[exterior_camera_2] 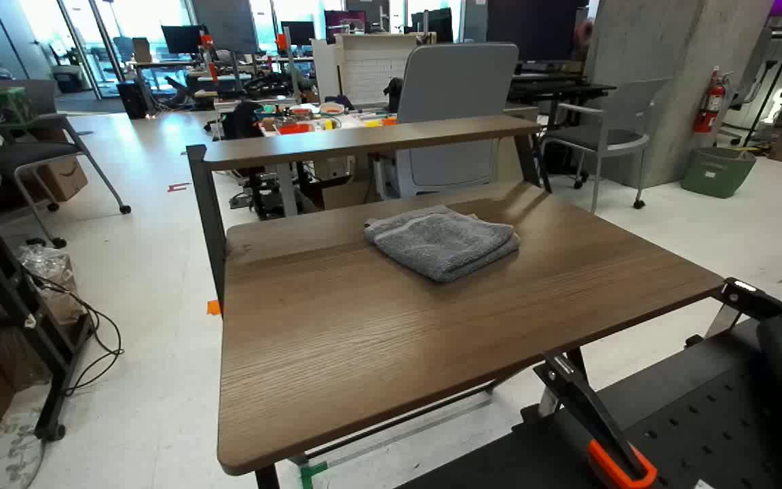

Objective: Move the cloth

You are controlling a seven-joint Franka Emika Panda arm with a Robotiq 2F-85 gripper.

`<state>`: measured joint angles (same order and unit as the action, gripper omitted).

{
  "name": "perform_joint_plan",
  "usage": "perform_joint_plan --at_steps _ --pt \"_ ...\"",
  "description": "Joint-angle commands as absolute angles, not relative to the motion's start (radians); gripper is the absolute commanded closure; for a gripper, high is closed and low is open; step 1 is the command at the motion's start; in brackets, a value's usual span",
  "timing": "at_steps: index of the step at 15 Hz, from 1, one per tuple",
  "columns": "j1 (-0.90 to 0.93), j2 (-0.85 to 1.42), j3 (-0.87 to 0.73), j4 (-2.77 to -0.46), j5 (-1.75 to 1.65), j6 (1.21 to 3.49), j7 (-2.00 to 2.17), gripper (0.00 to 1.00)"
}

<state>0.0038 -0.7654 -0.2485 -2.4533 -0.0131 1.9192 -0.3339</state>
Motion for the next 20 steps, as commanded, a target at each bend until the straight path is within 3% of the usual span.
perform_joint_plan --at_steps 1,7,18,20 --pt "-0.009 -0.763 -0.239 -2.451 -0.004 1.918 -0.342 0.0" --pt "0.005 -0.693 -0.243 -2.438 -0.004 1.966 -0.351 0.0" --pt "0.198 -0.037 -0.219 -2.187 0.082 2.11 -0.588 0.0" --pt "0.143 0.094 -0.142 -2.102 0.147 2.091 -0.693 0.0"
